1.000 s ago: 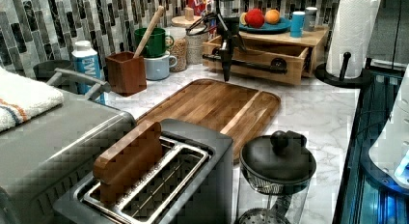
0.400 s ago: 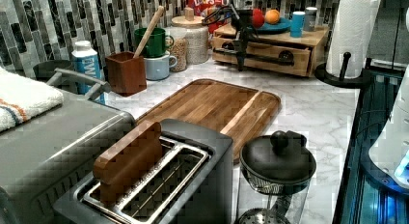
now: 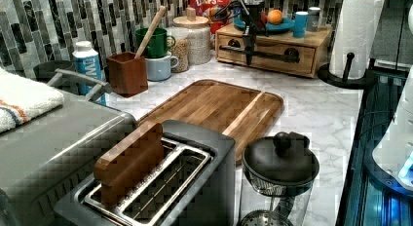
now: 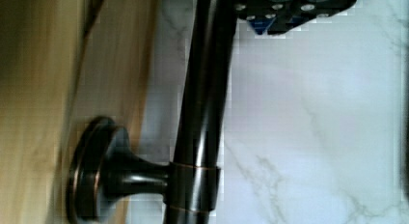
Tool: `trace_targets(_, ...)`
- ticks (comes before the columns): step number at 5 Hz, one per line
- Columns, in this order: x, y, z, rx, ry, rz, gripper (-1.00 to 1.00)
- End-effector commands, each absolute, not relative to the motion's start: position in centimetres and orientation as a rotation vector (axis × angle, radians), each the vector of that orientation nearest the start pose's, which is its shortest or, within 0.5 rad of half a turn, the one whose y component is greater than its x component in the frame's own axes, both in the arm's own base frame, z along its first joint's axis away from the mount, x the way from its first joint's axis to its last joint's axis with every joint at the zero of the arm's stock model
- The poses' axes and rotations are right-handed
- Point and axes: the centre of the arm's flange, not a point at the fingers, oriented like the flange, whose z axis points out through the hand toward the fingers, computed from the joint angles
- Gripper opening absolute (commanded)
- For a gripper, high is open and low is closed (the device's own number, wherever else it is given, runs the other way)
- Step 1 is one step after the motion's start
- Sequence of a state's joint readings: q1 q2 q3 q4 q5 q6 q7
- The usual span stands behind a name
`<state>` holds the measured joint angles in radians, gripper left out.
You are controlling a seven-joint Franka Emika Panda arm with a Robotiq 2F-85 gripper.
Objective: Close the drawer.
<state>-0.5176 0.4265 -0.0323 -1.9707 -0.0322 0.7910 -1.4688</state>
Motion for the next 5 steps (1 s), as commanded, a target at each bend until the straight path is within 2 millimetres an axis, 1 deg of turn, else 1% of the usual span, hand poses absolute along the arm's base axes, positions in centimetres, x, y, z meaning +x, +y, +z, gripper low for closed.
trace_targets(1, 52.6, -40.67, 34.35, -3.324, -0.11, -0.144, -1.0)
trace_targets(2, 52.81, -40.33, 34.91, -3.283, -0.04, -0.107, -1.0)
trace_targets(5, 52.81, -40.33, 34.91, -3.283, -0.041, -0.107, -1.0)
